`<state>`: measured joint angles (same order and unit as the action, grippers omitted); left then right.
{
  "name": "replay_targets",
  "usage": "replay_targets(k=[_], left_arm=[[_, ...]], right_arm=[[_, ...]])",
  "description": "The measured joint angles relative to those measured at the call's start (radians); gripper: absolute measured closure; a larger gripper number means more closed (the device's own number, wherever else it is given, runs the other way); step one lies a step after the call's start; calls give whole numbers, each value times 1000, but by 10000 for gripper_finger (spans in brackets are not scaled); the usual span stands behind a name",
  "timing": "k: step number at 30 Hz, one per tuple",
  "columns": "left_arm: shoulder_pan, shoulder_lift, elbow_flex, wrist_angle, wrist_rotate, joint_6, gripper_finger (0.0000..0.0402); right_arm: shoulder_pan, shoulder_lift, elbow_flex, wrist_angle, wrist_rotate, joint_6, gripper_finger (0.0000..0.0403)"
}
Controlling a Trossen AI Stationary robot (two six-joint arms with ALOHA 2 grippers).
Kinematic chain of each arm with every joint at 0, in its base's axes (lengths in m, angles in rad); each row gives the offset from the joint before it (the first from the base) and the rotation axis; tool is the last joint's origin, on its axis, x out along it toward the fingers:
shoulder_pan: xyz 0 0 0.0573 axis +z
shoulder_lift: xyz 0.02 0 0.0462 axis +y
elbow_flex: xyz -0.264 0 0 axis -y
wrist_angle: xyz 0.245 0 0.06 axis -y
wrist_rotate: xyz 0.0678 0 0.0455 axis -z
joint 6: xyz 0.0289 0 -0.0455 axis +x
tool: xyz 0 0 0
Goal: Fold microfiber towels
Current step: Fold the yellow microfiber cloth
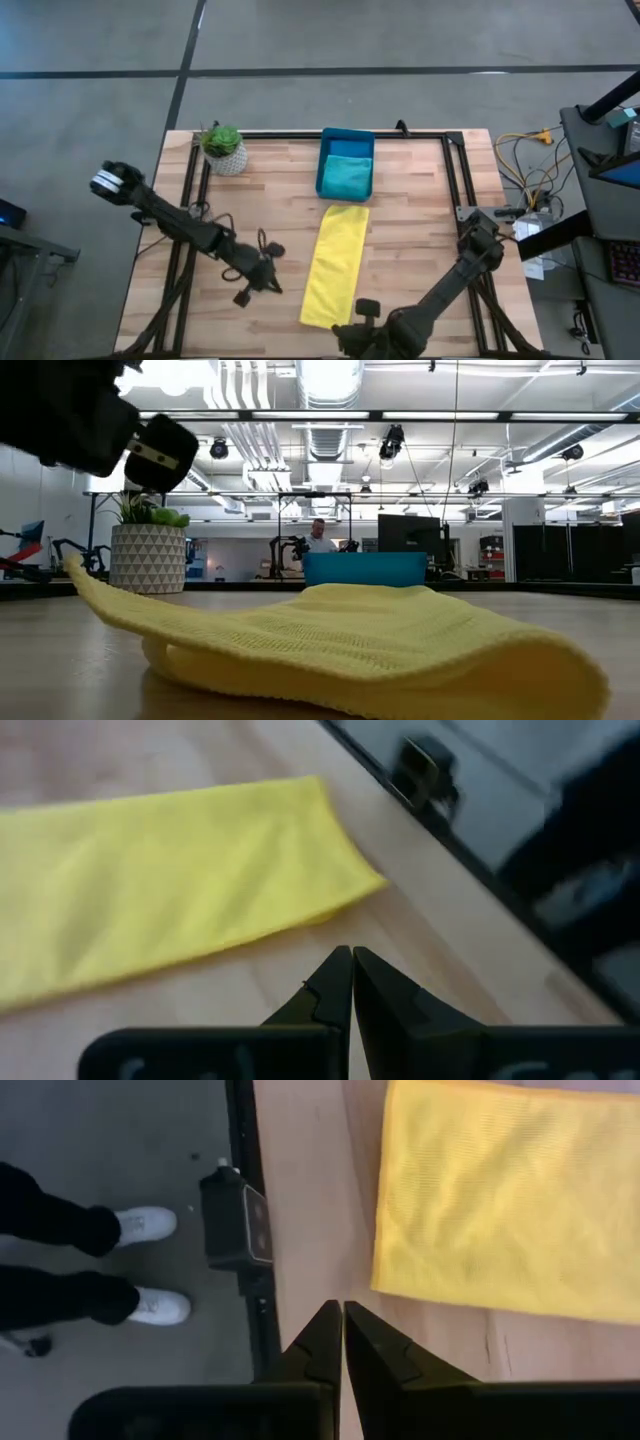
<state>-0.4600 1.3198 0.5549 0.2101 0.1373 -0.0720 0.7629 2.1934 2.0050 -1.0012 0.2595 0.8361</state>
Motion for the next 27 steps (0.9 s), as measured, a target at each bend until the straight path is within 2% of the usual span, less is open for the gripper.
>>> replay_targets(k=[5,14,18,21,27], left_arm=[[-84,135,97,-20,-9,129,402],[-108,289,280,-45,-16,138,402],[-102,323,321,-44,-16,129,402],[-102,329,329,-47,-26,81,402],[-102,329,323,-45,-68,-27,402]], right_arm=[[-4,3,-58,68,-12,-86,370],[-4,3,-249,223,-4,-362,290],[-10,3,-321,327,28,-515,255],[-19,2,-363,322,57,-573,237],[-33,0,-417,349,58,-673,225]])
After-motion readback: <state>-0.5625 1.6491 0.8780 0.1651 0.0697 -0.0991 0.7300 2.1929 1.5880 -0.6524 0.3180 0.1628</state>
